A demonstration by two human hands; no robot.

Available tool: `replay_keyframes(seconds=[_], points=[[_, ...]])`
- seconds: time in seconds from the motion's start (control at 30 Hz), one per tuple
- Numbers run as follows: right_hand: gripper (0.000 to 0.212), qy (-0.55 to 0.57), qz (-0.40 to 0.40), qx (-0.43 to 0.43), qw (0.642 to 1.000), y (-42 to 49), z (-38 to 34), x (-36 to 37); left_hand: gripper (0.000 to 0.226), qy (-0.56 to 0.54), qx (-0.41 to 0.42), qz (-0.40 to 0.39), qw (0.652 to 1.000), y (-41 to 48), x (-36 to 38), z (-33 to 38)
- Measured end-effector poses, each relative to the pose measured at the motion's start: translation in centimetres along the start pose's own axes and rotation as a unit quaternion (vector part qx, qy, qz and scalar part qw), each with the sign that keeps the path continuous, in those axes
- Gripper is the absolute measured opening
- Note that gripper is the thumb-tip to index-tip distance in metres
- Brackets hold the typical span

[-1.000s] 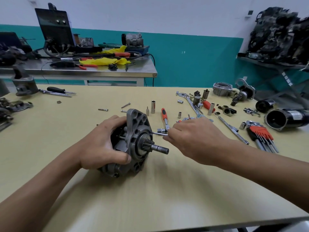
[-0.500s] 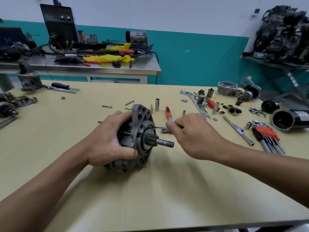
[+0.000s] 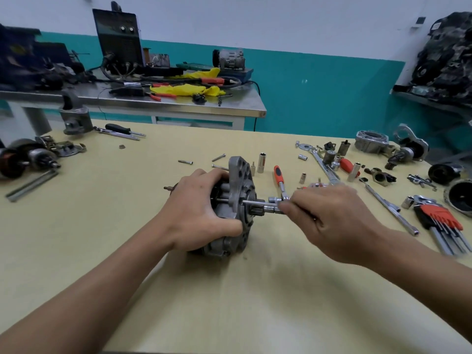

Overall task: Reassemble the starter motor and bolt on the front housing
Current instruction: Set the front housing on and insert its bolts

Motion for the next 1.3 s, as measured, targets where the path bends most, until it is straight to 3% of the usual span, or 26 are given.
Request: replay_keyframes(seconds=[0.57, 0.63, 0.7, 0.77, 0.83, 0.87, 0.93, 0.97, 1.0, 1.07, 1.17, 1.3], points=[[0.038, -0.077, -0.051, -0.108, 0.99, 1.5, -0.8, -0.5, 0.064, 0.018, -0.007, 0.003, 1.0, 0.0, 0.1, -0.1], [0.036, -0.043, -0.063, -0.064, 0.995, 1.6, -0.8, -0.5, 0.066, 0.02, -0.005, 0.004, 1.0, 0.0, 0.1, -0.1], [0.04, 0.063, -0.09, 0.036, 0.993, 1.8, -1.1, -0.3, 0.068, 0.016, -0.007, 0.007, 1.0, 0.0, 0.1, -0.3], [0.039, 0.163, -0.133, 0.147, 0.966, 1.9, -1.1, 0.1, 0.068, 0.013, -0.007, 0.015, 1.0, 0.1, 0.2, -0.3], [0.04, 0.258, -0.193, 0.268, 0.908, 1.9, -1.0, 0.4, 0.066, 0.007, -0.006, 0.027, 1.0, 0.1, 0.3, -0.3], [0.041, 0.338, -0.232, 0.336, 0.848, 1.9, -1.0, 0.7, 0.065, 0.002, -0.004, 0.034, 0.999, 0.0, 0.3, -0.3], [0.04, 0.489, -0.293, 0.443, 0.692, 1.8, -1.4, 1.2, 0.064, -0.006, 0.0, 0.043, 0.999, 0.0, 0.3, -0.4], [0.039, 0.527, -0.307, 0.469, 0.639, 1.8, -1.6, 1.3, 0.064, -0.01, 0.001, 0.044, 0.999, -0.1, 0.4, -0.4], [0.039, 0.544, -0.314, 0.477, 0.615, 1.8, -1.7, 1.4, 0.065, -0.016, 0.003, 0.042, 0.999, -0.1, 0.4, -0.5], [0.038, 0.55, -0.322, 0.477, 0.605, 2.0, -1.8, 1.4, 0.066, -0.038, 0.02, 0.039, 0.998, -0.2, 0.4, -0.5], [0.035, 0.537, -0.324, 0.473, 0.619, 2.2, -1.9, 1.3, 0.069, -0.061, 0.081, 0.033, 0.994, -0.5, 0.4, -0.2], [0.025, 0.551, -0.251, 0.484, 0.631, 2.4, -2.0, 1.4, 0.067, -0.053, 0.136, 0.029, 0.989, -0.8, 0.4, 0.4]])
Point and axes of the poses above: each hand's wrist, its own y-axis towards the middle knuckle, its own x-axis out of the palm, z = x × y, the point moved 3 cm from there along y, towards the middle knuckle, and after that the axes turned 13 degrees about -y, right-handed, at the moved point
